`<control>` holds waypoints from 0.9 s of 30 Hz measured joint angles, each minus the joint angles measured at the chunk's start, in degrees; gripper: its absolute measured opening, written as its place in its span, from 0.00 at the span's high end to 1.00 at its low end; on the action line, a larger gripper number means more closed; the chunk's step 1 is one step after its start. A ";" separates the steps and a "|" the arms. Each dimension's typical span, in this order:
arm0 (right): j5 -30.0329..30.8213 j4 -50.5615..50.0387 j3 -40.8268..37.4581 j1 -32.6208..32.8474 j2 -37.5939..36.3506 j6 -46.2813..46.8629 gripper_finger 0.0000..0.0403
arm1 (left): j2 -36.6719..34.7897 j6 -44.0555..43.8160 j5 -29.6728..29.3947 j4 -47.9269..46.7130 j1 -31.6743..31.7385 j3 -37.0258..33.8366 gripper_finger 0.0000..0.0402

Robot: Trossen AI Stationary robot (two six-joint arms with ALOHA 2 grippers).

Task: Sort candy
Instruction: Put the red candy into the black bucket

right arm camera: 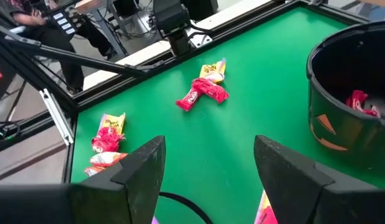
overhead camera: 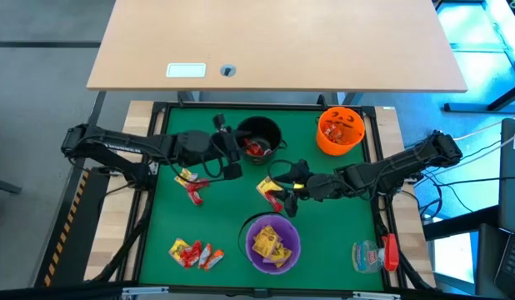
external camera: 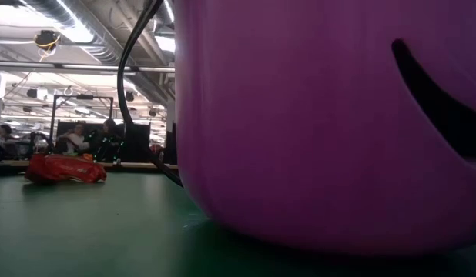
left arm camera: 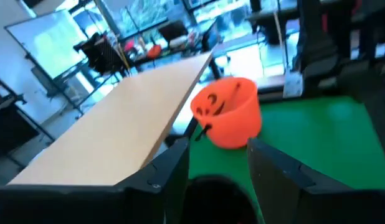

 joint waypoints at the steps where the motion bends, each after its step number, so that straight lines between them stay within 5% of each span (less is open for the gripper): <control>1: 0.00 -0.02 0.00 0.00 0.00 0.52 0.40 | 0.02 0.01 0.43 0.69 0.00 0.00 0.62; 15: -1.38 -3.55 0.00 0.42 0.02 0.31 0.40 | 0.55 0.12 8.61 2.43 2.77 0.00 0.62; 27: 2.21 -10.97 -0.01 1.08 -4.60 -3.72 0.40 | -0.84 -2.19 8.68 -1.76 2.90 -0.13 0.62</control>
